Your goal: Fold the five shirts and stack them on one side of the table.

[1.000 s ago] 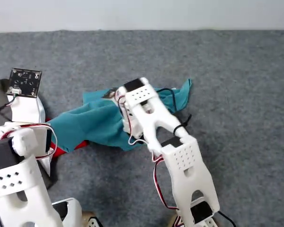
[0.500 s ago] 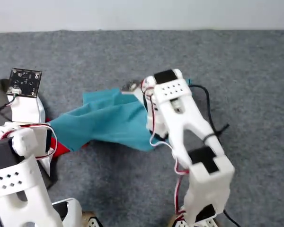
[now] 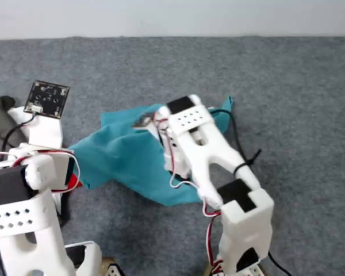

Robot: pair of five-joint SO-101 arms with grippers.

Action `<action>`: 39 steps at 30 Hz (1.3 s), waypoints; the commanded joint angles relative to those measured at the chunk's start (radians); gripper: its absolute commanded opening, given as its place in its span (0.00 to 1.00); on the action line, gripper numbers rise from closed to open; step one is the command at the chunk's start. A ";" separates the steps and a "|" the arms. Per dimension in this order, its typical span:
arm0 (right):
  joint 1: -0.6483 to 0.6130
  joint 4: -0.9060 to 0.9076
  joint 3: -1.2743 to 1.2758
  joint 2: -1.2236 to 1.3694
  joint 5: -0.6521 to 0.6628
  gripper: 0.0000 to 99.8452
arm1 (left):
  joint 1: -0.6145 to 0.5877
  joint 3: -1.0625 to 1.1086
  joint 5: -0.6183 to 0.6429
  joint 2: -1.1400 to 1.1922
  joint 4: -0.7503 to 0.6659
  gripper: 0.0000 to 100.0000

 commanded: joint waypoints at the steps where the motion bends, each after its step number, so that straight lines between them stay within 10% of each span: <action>1: -0.018 0.042 -0.118 -0.019 -0.029 0.26 | 0.009 -0.010 0.008 -0.021 0.017 0.02; 10: 0.045 -0.104 -0.123 0.143 -0.025 0.00 | -0.244 -0.007 0.005 -0.020 -0.066 0.02; 22: 0.061 -0.328 -0.634 0.503 -0.029 0.01 | -0.250 -0.005 0.003 -0.020 -0.061 0.02; 39: 0.005 0.045 -1.069 0.493 -0.100 0.01 | -0.250 -0.005 0.003 -0.020 -0.066 0.02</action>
